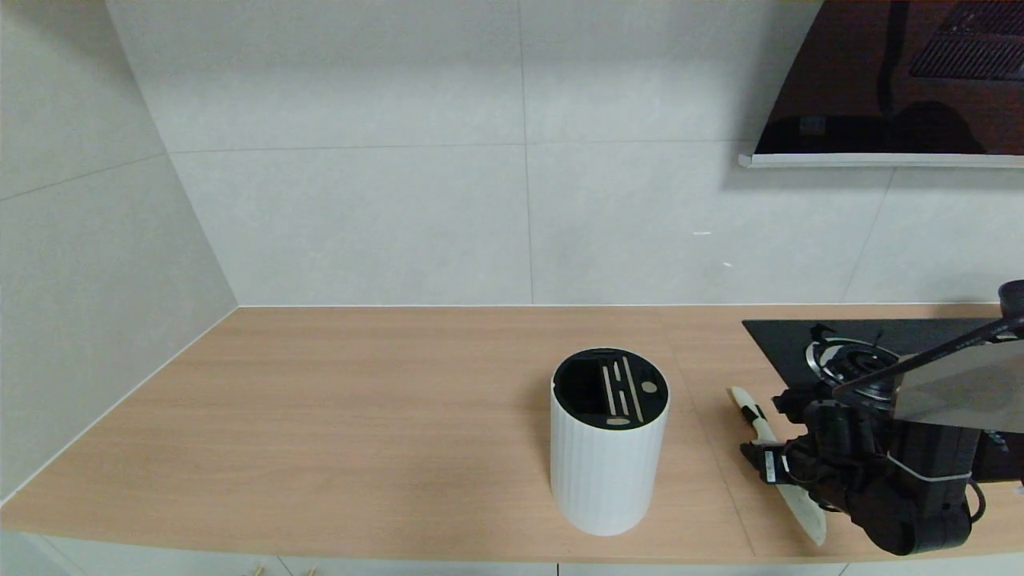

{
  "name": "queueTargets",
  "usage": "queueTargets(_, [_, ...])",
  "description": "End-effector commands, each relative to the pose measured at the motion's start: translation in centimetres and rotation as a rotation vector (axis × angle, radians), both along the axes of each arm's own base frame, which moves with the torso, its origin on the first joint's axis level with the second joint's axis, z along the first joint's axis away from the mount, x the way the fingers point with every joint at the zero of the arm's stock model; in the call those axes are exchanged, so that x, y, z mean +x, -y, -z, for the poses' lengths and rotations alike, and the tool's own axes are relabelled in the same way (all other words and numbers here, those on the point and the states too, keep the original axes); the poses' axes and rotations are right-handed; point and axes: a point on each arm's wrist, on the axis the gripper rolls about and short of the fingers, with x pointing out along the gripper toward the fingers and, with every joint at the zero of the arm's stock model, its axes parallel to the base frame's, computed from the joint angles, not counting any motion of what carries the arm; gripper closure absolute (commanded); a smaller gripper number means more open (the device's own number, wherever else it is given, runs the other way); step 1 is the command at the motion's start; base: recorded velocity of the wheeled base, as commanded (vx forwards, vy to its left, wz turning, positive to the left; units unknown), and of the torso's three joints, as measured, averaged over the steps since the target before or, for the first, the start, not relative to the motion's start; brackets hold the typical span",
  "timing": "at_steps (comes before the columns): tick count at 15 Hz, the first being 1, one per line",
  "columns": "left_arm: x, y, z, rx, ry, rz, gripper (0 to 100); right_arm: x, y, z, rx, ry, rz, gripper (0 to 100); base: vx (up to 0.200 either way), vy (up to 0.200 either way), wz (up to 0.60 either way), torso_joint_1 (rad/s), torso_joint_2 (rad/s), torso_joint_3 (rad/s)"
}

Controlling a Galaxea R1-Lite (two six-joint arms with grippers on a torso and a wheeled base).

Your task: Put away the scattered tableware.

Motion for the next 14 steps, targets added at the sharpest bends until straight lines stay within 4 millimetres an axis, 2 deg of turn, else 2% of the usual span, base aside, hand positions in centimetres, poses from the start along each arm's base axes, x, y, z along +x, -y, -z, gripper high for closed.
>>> queueTargets(1, [0.0,0.0,0.0,-0.001,0.0,0.0,0,0.0,0.0,0.1,-0.001,-0.006,0.001,100,0.0,0.0,0.0,0.0,0.0,0.0])
queueTargets(7, [0.0,0.0,0.0,-0.001,0.0,0.0,0,0.0,0.1,0.1,-0.002,-0.004,0.006,100,0.0,0.0,0.0,0.0,0.0,0.0])
queueTargets(9, [0.0,0.0,0.0,-0.001,0.0,0.0,0,-0.1,0.1,-0.6,-0.001,0.011,0.006,100,0.0,0.0,0.0,0.0,0.0,0.0])
queueTargets(11, [0.0,0.0,0.0,-0.001,0.0,0.0,0,-0.7,0.1,-2.3,0.007,0.037,0.006,100,0.0,0.0,0.0,0.0,0.0,0.0])
queueTargets(12, [0.0,0.0,0.0,-0.001,0.0,0.0,0,-0.7,0.1,-2.3,0.007,0.037,0.006,100,0.0,0.0,0.0,0.0,0.0,0.0])
queueTargets(13, [0.0,0.0,0.0,-0.001,0.0,0.0,0,-1.8,0.1,-5.0,-0.018,0.083,-0.008,100,0.0,0.0,0.0,0.0,0.0,0.0])
queueTargets(14, [0.0,0.0,0.0,-0.001,0.0,0.0,0,-2.1,0.0,-5.9,-0.015,0.106,-0.01,100,0.0,0.0,0.0,0.0,0.0,0.0])
